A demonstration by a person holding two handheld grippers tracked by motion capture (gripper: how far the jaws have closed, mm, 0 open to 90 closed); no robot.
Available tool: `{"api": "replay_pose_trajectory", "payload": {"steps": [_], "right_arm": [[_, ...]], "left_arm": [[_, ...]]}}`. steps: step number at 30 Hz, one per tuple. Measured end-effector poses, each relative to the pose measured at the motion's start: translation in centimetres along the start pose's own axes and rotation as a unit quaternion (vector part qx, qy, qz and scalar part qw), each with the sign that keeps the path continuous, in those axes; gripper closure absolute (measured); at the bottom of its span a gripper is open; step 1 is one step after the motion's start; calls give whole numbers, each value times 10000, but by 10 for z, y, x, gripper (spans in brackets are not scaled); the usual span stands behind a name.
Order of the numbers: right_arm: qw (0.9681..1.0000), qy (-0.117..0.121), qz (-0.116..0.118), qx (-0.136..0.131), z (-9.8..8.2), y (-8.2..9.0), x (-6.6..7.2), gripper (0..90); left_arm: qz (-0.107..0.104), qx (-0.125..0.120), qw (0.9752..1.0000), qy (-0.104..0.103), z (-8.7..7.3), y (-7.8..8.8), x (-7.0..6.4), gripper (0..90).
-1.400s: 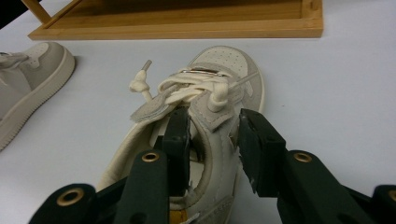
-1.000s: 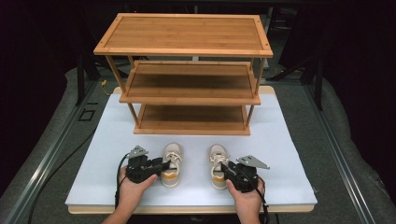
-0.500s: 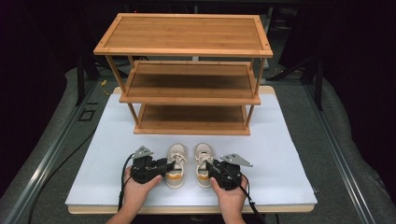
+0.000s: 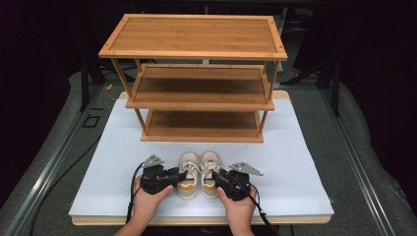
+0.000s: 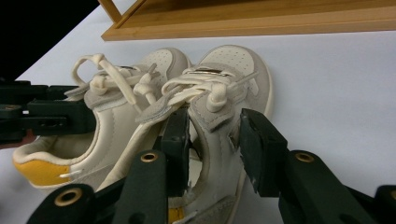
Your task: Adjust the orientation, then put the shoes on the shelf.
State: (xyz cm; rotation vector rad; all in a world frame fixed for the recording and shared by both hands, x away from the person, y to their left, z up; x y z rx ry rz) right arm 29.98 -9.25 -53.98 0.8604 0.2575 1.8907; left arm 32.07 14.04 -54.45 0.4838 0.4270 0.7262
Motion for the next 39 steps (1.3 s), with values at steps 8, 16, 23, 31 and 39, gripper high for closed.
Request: {"api": "replay_pose_trajectory", "payload": {"steps": [8,16,23,31,39], "right_arm": [[9996,-206,174,124,-3,2,3,637],[9995,-191,226,109,-5,2,5,644],[9998,37,169,133,-4,3,3,617],[9999,29,138,46,-6,2,2,562],[9994,-169,247,-191,-8,0,1,558]], "left_arm": [[16,-23,10000,77,0,-1,-2,549],[45,-41,10000,78,0,-1,-2,550],[80,-125,9998,116,-2,0,-2,541],[332,-315,9989,97,-5,-1,-6,527],[627,-622,9956,311,-9,-3,-10,470]]}}
Point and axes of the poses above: each handheld gripper's, and its own axes: y roughly backward along the jaws, z roughly out of its top, x roughly to its left, the point moved 3 cm from there along -y, roughly forward along the jaws, and after that the axes turned 10 degrees about -y, right-handed, at the moved point
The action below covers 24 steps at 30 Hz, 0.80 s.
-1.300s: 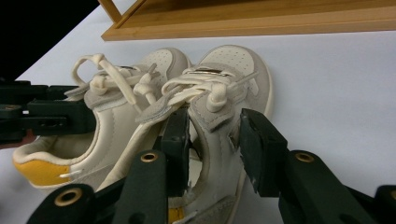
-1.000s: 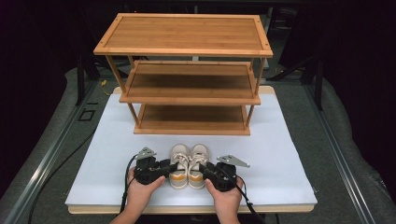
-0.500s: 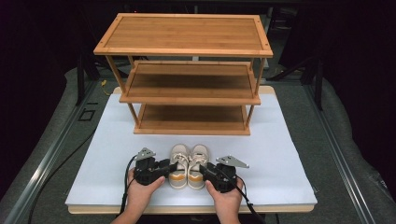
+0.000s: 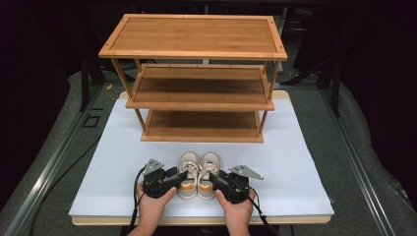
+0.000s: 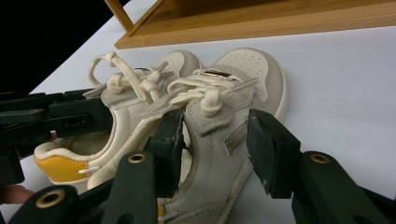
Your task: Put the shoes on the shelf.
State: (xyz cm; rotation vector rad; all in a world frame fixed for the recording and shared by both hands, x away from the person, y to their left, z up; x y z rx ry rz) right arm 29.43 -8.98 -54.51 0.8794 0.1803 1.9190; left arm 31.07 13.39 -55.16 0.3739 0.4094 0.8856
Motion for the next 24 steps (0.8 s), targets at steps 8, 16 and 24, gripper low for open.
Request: {"api": "replay_pose_trajectory", "payload": {"steps": [8,16,24], "right_arm": [[9998,-37,21,-194,-4,0,-2,552],[9991,-172,96,-364,-9,-2,-2,545],[9991,-196,10,-374,-12,-4,-2,529]], "left_arm": [[-133,-203,9993,301,-5,-3,0,461],[-105,-325,9989,321,-8,-3,0,484],[-19,-361,9988,321,-9,-2,-2,489]]}}
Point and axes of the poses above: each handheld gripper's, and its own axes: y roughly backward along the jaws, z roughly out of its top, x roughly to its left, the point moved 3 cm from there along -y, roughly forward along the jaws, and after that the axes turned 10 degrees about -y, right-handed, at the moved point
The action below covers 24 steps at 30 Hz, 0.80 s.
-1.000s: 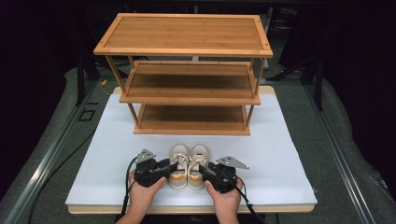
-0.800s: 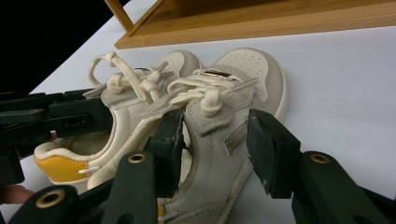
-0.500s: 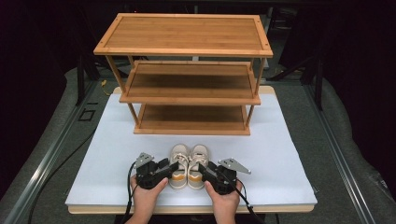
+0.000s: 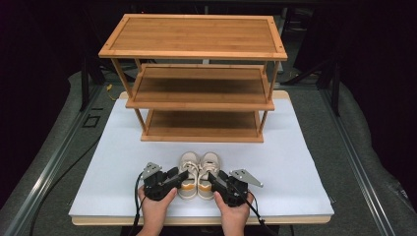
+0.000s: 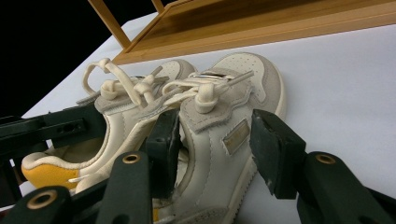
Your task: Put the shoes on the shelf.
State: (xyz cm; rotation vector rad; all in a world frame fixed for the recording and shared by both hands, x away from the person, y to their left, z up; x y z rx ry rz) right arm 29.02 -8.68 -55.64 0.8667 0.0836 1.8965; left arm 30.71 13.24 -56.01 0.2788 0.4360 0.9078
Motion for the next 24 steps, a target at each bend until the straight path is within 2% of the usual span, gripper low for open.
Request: {"api": "replay_pose_trajectory", "payload": {"steps": [8,12,24], "right_arm": [[9999,-101,27,30,-2,-1,-1,527],[9999,-107,11,-2,-2,-2,0,526],[9999,-147,-8,-55,-4,-2,-1,532]], "left_arm": [[-21,19,9999,106,-1,1,0,491],[22,81,9999,68,1,0,-1,497],[26,21,9999,114,-1,0,-1,510]]}}
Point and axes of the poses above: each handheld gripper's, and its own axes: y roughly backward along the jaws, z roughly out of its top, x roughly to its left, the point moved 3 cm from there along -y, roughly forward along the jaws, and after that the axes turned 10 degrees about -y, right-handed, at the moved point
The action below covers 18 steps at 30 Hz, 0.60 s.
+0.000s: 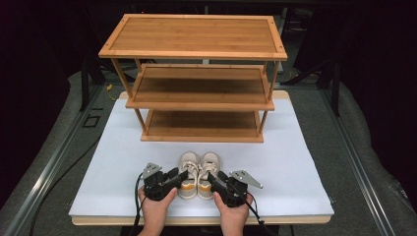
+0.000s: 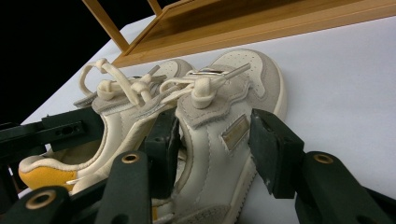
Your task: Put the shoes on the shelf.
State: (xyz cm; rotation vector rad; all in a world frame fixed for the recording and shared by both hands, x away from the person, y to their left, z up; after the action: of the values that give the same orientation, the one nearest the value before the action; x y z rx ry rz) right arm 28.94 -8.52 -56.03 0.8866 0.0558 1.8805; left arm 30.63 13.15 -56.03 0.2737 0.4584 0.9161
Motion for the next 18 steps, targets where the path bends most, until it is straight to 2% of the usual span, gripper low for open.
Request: {"api": "replay_pose_trajectory", "payload": {"steps": [1,3,8,12,13,14,18], "right_arm": [[10000,-22,18,-80,0,-1,0,531],[10000,-28,-2,-9,0,0,0,530],[10000,-80,2,-19,-1,0,0,529],[9999,-105,-39,-111,-1,-1,0,530],[9998,-124,10,-156,-1,-1,0,530],[9999,-145,3,-56,-2,0,0,530],[9997,-235,25,13,-1,1,-1,532]], "left_arm": [[-4,-26,10000,6,0,0,0,510],[16,-14,10000,-1,0,0,0,510],[30,-72,10000,27,-1,0,-1,510],[0,-88,9999,81,-2,0,0,511],[-2,-90,9999,82,-2,0,0,511],[1,-89,9999,78,-2,0,0,511],[21,-94,9999,63,-2,0,0,509]]}}
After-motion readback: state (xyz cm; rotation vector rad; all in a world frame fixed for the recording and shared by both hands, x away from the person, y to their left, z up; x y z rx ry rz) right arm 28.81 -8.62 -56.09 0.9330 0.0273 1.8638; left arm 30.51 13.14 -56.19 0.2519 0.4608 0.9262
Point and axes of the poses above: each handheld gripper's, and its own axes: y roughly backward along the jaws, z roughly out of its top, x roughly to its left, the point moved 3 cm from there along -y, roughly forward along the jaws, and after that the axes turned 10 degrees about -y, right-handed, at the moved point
